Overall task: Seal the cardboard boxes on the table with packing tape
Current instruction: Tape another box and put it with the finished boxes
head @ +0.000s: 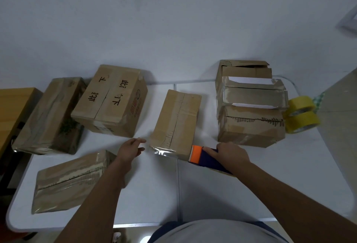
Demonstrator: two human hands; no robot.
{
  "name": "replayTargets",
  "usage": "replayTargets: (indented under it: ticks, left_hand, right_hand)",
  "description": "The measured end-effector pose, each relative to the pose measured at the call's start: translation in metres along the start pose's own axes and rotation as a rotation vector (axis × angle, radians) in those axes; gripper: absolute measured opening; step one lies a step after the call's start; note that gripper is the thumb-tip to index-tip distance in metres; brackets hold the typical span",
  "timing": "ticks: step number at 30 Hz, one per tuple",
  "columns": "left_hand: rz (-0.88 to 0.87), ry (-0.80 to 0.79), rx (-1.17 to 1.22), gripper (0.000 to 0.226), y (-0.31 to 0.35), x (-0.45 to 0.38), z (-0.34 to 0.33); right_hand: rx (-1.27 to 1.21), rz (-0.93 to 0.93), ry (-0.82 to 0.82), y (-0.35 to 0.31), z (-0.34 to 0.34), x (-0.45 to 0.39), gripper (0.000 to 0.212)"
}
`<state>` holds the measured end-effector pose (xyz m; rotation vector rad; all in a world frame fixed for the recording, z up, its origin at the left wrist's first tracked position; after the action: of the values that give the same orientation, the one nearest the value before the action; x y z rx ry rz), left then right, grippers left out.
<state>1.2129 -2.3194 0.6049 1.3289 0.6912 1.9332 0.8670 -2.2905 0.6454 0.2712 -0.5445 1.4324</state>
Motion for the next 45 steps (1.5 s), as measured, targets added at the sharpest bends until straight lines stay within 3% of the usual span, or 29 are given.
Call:
replayTargets:
  ticks: [6,10,15,20,27,30,32,34,37,41,45]
  left_hand:
    - [-0.117,0.006,-0.218,0.029,0.010,-0.008,0.002]
    - [-0.183,0.048,-0.345,0.028,0.017,-0.009,0.002]
    - [-0.239,0.069,-0.518,0.027,0.022,-0.003,0.003]
    - [-0.254,0.130,-0.566,0.028,0.024,0.008,0.010]
    - [-0.298,0.278,-0.552,0.048,0.034,0.034,0.019]
    - [-0.498,0.360,-0.587,0.048,0.051,0.053,0.026]
    - [-0.725,0.297,-0.681,0.057,0.058,0.067,0.007]
    - [-0.841,0.158,-0.826,0.071,0.051,0.073,-0.023]
    - [-0.803,0.018,-0.927,0.077,0.031,0.073,-0.048]
    - [-0.792,-0.007,-1.020,0.077,0.028,0.065,-0.046]
    - [-0.878,-0.053,-1.164,0.072,0.054,0.065,-0.047]
  right_hand:
    - [0.008,0.005,-0.001,-0.001,-0.002,0.000,0.065]
    - [0.062,0.057,-0.024,-0.005,-0.001,0.004,0.046]
    - [-0.026,-0.013,-0.008,-0.001,-0.002,0.002,0.061]
    - [0.032,0.022,-0.012,-0.005,-0.002,0.002,0.060]
    - [0.037,0.001,-0.001,-0.007,0.001,0.005,0.061]
    - [0.036,0.017,0.007,-0.009,0.003,0.007,0.058]
    - [0.038,0.027,0.007,-0.011,0.003,0.007,0.057]
    - [0.047,0.034,0.003,-0.012,0.003,0.009,0.055]
    - [0.043,0.047,-0.005,-0.011,0.000,0.009,0.052]
    - [0.149,0.141,-0.024,-0.017,-0.004,0.009,0.041]
    - [0.083,0.089,-0.021,-0.010,-0.009,0.005,0.049]
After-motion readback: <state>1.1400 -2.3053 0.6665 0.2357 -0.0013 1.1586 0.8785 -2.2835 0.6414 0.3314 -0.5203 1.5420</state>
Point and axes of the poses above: each hand's wrist, its own x-axis away from the middle knuckle, its own z-axis out of the back of the hand, y = z × x, the point moved 8 cm from there along -x, towards the middle knuckle, and after that the axes turned 2 degrees about -x, right-handed, at the moved point
